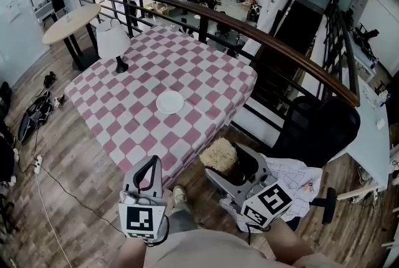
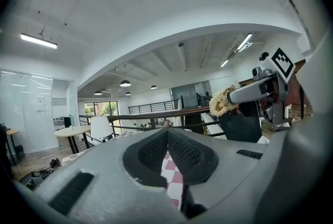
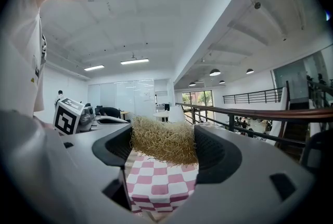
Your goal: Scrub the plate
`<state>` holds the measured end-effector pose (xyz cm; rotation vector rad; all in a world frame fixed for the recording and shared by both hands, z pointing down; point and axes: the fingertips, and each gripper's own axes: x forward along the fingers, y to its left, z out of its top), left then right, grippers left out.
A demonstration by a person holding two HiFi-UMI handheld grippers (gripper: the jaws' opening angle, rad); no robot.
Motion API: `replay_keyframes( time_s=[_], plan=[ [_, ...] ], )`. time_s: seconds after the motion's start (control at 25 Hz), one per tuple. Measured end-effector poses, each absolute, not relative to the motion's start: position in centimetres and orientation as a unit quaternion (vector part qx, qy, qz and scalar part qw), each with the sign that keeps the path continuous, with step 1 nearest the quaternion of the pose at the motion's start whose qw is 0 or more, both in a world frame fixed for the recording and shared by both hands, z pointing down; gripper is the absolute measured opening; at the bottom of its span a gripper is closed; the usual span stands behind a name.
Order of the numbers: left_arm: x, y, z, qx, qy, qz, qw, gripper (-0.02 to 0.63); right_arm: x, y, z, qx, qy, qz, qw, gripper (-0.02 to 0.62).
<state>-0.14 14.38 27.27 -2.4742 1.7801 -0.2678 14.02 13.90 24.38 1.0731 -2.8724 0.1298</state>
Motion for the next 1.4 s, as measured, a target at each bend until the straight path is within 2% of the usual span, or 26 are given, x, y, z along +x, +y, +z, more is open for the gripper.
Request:
replay_keyframes(
  time_s=[0.48, 0.76, 0.96, 1.4],
  plan=[
    [-4.2, 4.4, 25.8, -0.815, 0.576, -0.059, 0.020, 0.014, 8.8, 3.4, 22.3, 0.350, -0.935, 0.026, 0.061, 0.359],
    [-8.4, 0.0, 23.8, -0.813, 0.580, -0.038, 0.027, 0.014, 5.3, -2.0, 20.4, 0.348, -0.934, -0.032, 0.077, 0.359],
    [-9.9, -2.5, 24.4, -0.813, 0.578, -0.055, 0.032, 0.014, 3.2, -5.1, 21.4, 0.340, -0.938, -0.013, 0.073, 0.359],
    [-10.2, -5.2, 26.6, -0.786, 0.612, -0.085, -0.006, 0.014, 2.9, -9.8, 24.8, 0.306, -0.948, 0.039, 0.075, 0.359]
  ],
)
